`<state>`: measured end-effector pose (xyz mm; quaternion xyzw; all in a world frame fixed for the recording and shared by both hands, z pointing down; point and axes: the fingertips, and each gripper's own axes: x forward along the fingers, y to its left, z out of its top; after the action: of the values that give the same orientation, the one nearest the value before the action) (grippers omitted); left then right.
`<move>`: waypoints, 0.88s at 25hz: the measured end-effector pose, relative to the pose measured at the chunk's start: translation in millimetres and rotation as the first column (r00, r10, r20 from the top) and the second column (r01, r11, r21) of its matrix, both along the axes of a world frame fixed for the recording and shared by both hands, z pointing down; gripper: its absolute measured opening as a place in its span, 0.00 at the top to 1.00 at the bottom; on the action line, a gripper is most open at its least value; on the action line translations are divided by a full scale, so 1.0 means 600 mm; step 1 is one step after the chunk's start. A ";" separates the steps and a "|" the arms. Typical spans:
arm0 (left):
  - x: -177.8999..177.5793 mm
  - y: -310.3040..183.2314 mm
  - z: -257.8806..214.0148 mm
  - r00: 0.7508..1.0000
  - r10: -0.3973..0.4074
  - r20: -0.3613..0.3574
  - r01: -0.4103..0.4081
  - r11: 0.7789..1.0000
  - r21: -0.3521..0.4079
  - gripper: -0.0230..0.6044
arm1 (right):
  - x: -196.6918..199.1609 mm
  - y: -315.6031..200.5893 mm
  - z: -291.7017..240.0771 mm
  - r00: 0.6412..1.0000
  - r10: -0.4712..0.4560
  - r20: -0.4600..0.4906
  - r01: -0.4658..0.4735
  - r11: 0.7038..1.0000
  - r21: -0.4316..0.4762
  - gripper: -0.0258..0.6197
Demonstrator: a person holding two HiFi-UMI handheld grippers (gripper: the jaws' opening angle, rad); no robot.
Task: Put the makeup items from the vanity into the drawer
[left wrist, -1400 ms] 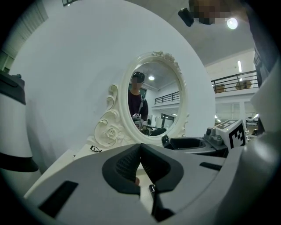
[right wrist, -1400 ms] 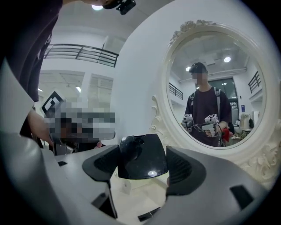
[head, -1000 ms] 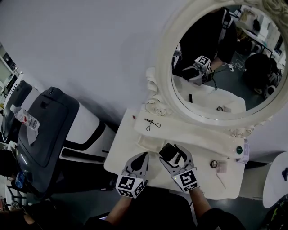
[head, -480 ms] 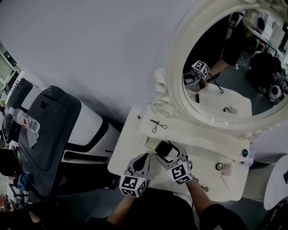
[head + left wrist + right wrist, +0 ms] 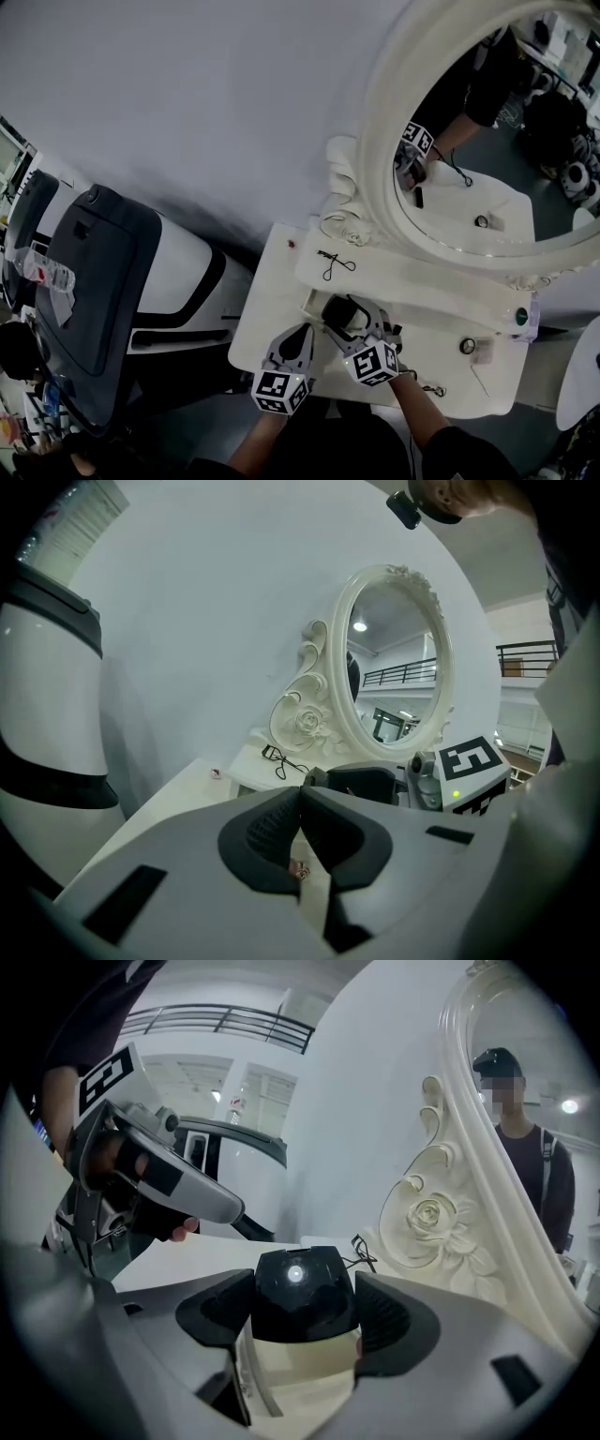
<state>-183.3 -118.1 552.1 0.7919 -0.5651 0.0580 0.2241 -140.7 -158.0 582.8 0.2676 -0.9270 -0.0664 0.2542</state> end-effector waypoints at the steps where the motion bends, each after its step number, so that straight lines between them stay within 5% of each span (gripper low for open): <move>1: -0.003 -0.002 0.003 1.000 -0.002 -0.002 0.002 1.000 -0.004 0.94 | -0.001 -0.002 0.003 1.000 0.000 -0.005 0.000 1.000 0.001 0.41; 22: -0.022 -0.012 0.037 1.000 0.004 -0.020 -0.005 0.999 -0.048 0.94 | -0.018 -0.024 0.031 0.999 -0.013 -0.050 0.013 1.000 0.001 0.41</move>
<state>-196.5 -125.1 574.4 0.7880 -0.5595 0.0642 0.2487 -151.5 -172.2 601.2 0.2598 -0.9222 -0.0752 0.2765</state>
